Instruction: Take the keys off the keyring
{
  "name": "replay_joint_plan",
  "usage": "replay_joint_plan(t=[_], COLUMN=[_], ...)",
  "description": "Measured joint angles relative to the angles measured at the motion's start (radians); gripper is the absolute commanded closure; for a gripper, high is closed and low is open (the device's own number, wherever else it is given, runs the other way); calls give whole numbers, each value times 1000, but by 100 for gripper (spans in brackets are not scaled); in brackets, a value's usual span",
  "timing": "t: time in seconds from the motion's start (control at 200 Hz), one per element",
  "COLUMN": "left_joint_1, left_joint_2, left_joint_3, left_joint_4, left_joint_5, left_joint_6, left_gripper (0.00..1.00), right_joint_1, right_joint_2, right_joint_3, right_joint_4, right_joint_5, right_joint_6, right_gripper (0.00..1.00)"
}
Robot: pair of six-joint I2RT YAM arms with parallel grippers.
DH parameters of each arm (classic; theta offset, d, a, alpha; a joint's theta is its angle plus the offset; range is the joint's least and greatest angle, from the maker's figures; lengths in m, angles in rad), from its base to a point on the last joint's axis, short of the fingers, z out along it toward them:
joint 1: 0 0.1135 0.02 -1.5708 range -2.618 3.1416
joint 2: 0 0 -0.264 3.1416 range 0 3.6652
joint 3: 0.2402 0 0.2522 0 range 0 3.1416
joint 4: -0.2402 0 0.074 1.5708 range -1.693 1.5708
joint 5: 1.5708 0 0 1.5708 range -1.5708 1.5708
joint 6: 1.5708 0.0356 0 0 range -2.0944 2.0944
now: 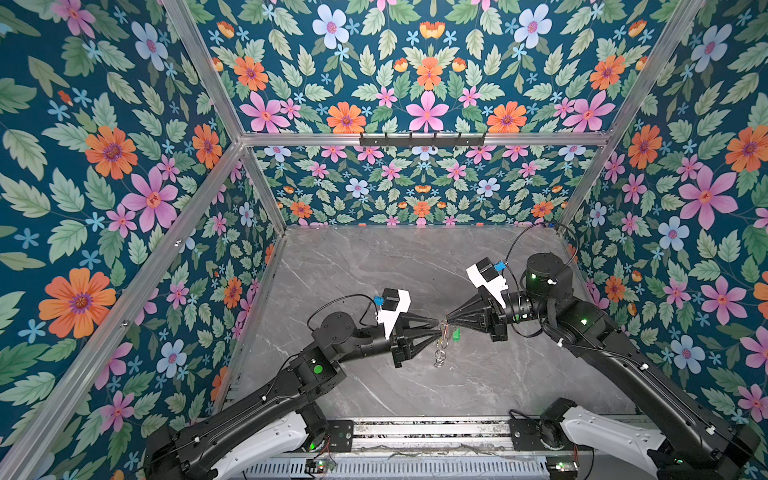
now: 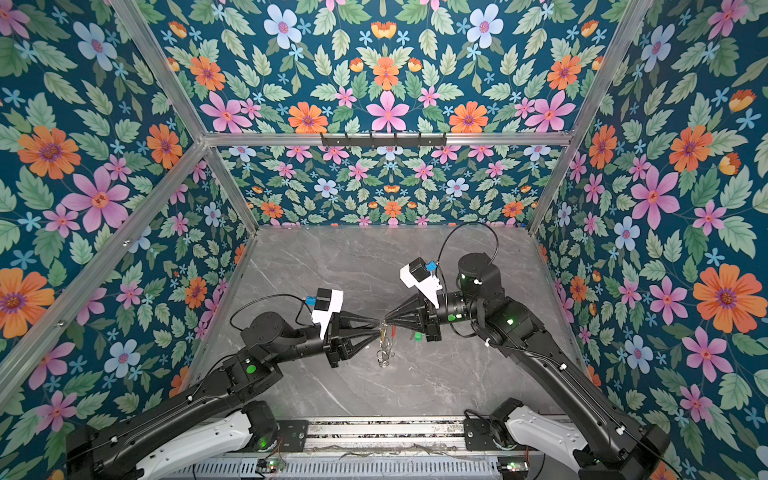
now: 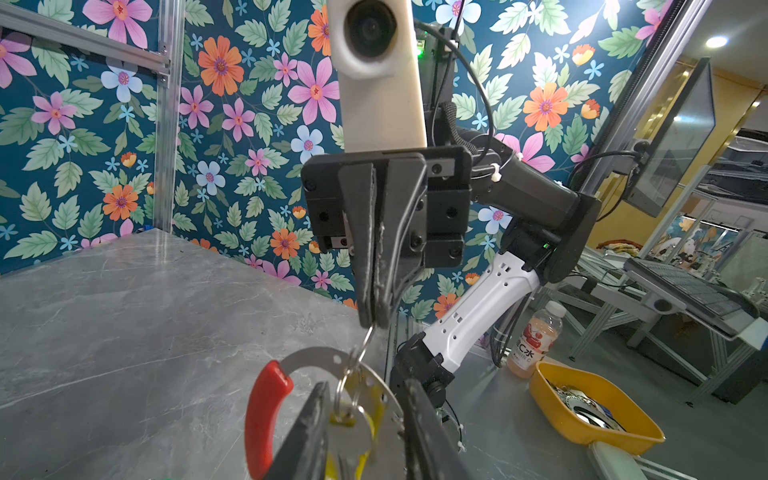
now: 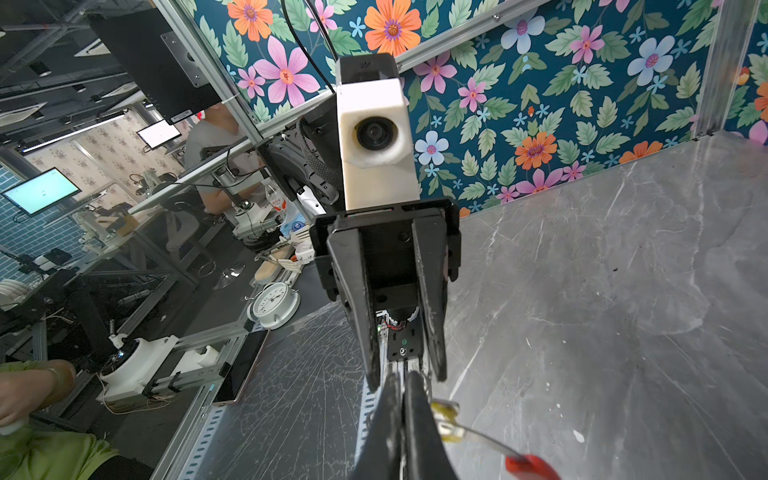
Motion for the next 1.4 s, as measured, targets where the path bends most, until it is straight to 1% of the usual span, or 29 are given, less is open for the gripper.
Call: replay_joint_plan(t=[0.155, 0.285, 0.3, 0.385, 0.44, 0.5, 0.78, 0.79, 0.825, 0.875, 0.905, 1.01, 1.095, 1.19, 1.26, 1.32, 1.4], left_joint_1=[0, 0, 0, 0, 0, 0, 0, 0, 0, 0, 0, 0, 0, 0, 0, -1, -2], left_joint_2=[11, 37, 40, 63, 82, 101, 95, 93, 87, 77, 72, 54, 48, 54, 68, 86, 115], left_joint_3=[-1, -1, -1, -1, -2, -1, -11, -12, -13, -8, -1, 29, 56, 97, 135, 172, 223], left_joint_4=[16, 39, 43, 72, 102, 123, 155, 154, 149, 130, 113, 42, -28, -114, -182, -244, -325], left_joint_5=[-3, 0, 2, 24, 41, 56, 53, 51, 46, 39, 33, 13, -8, -33, -51, -63, -84], left_joint_6=[0, -1, -2, -19, -20, -33, -46, -46, -46, -44, -38, -13, 9, 31, 39, 53, 67], left_gripper=[61, 61, 63, 77, 84, 100, 100, 100, 100, 100, 100, 100, 100, 100, 100, 100, 100], right_joint_1=[0, 0, 0, 0, 0, 0, 0, 0, 0, 0, 0, 0, 0, 0, 0, 0, 0], right_joint_2=[0, 0, 0, 0, 0, 0, -20, -23, -35, -60, -76, -126, -158, -175, -192, -181, -146], right_joint_3=[0, 0, 0, 0, -3, -5, -31, -32, -38, -51, -59, -83, -106, -134, -172, -146, -92], right_joint_4=[0, 2, 2, 5, 11, 17, 51, 52, 53, 55, 55, 62, 67, 82, 91, 31, -2], right_joint_5=[-6, -6, -6, -6, -6, -6, 7, 9, 31, 64, 84, 152, 237, 353, 410, 440, 442], right_joint_6=[3, 7, 7, 15, 18, 19, 43, 45, 50, 64, 74, 82, 107, 143, 170, 170, 126], right_gripper=[100, 100, 100, 100, 100, 100, 100, 99, 89, 72, 66, 53, 48, 46, 44, 49, 51])
